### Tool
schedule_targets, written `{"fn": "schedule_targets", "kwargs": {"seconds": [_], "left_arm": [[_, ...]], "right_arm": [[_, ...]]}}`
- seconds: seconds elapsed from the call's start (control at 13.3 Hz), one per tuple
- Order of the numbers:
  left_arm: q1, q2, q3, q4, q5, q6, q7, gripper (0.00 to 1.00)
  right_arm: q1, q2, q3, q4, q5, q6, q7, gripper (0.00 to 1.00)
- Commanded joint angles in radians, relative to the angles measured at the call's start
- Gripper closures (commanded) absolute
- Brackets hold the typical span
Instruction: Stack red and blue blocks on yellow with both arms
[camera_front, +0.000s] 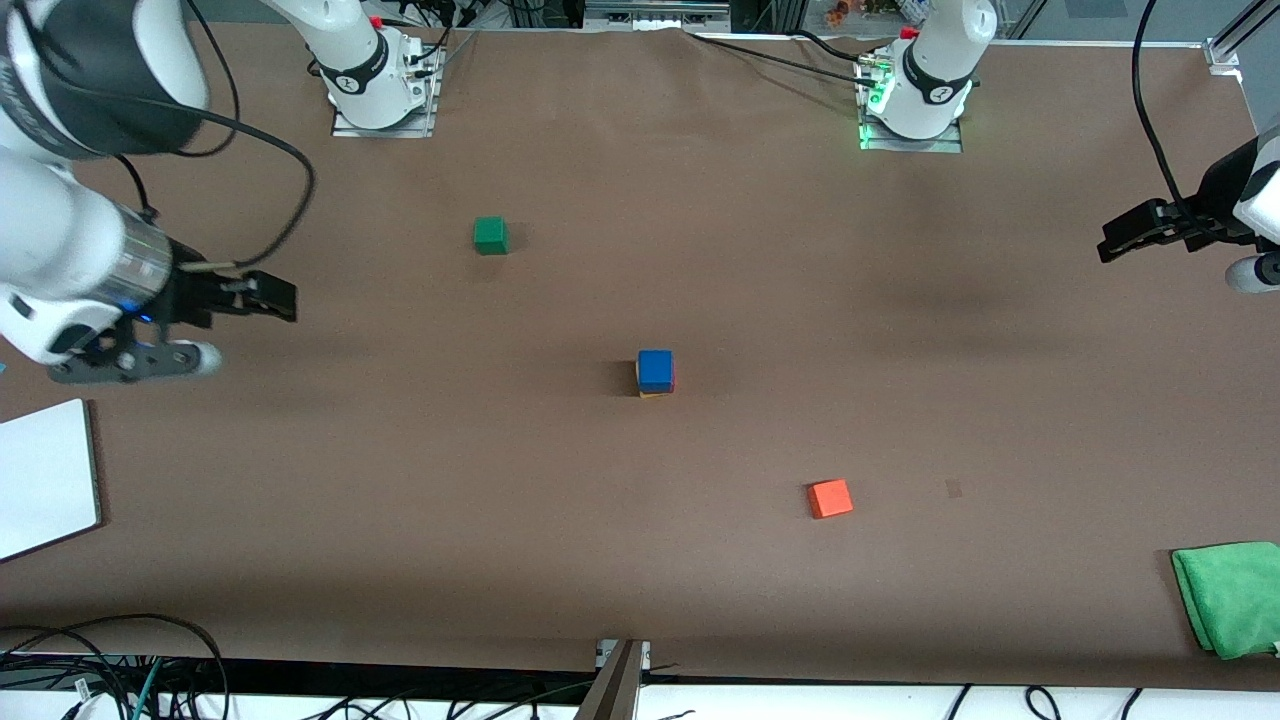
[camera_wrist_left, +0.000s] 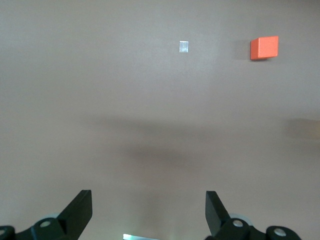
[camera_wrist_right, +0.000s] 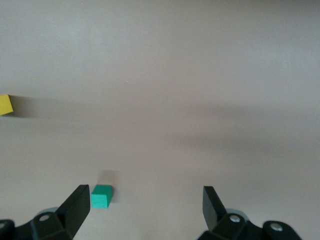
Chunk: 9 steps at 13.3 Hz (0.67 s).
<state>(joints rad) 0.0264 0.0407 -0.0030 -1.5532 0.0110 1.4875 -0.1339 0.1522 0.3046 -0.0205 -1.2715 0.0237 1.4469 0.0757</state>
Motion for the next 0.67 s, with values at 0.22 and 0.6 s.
{"fn": "schedule_targets", "kwargs": {"seconds": [0.22, 0.6], "left_arm": [[0.004, 0.005, -0.002, 0.018, -0.010, -0.006, 0.007, 0.00], [0.004, 0.005, -0.002, 0.018, -0.010, -0.006, 0.007, 0.00]], "right_arm": [[-0.091, -0.235, 0.010, -0.225, -0.013, 0.026, 0.003, 0.00], [-0.088, -0.233, -0.003, -0.249, -0.048, 0.015, -0.002, 0.00]]}}
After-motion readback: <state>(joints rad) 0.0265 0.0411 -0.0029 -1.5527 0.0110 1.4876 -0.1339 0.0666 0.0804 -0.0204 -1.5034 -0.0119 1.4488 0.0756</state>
